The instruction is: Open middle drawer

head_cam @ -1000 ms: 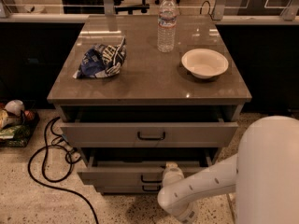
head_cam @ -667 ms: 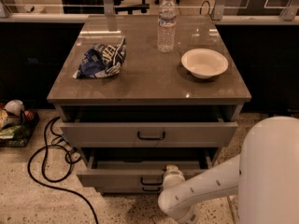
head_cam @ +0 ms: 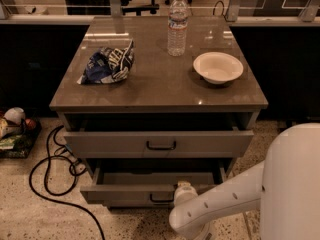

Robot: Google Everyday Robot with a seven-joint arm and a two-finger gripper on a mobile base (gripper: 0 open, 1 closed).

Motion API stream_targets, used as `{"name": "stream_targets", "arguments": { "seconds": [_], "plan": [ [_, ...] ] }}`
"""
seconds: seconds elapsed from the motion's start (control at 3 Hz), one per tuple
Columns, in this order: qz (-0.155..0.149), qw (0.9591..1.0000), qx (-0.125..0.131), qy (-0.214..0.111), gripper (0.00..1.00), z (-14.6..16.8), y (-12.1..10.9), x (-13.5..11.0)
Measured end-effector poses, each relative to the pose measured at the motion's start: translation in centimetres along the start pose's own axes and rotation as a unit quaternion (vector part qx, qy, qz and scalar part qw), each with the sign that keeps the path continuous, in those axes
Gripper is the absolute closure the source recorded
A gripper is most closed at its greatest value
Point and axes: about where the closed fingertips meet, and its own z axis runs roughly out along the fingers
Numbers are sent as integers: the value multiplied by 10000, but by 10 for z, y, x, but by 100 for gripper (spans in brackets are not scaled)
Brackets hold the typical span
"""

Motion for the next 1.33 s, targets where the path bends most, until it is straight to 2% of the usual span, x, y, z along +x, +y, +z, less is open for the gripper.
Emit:
{"name": "stream_targets", "arguments": {
  "seconds": [0.33, 1.33],
  "plan": [
    [-885, 9933, -646, -357, 100, -45, 22, -27],
    [-886, 9933, -647, -357, 100, -46, 22, -25]
  ]
}}
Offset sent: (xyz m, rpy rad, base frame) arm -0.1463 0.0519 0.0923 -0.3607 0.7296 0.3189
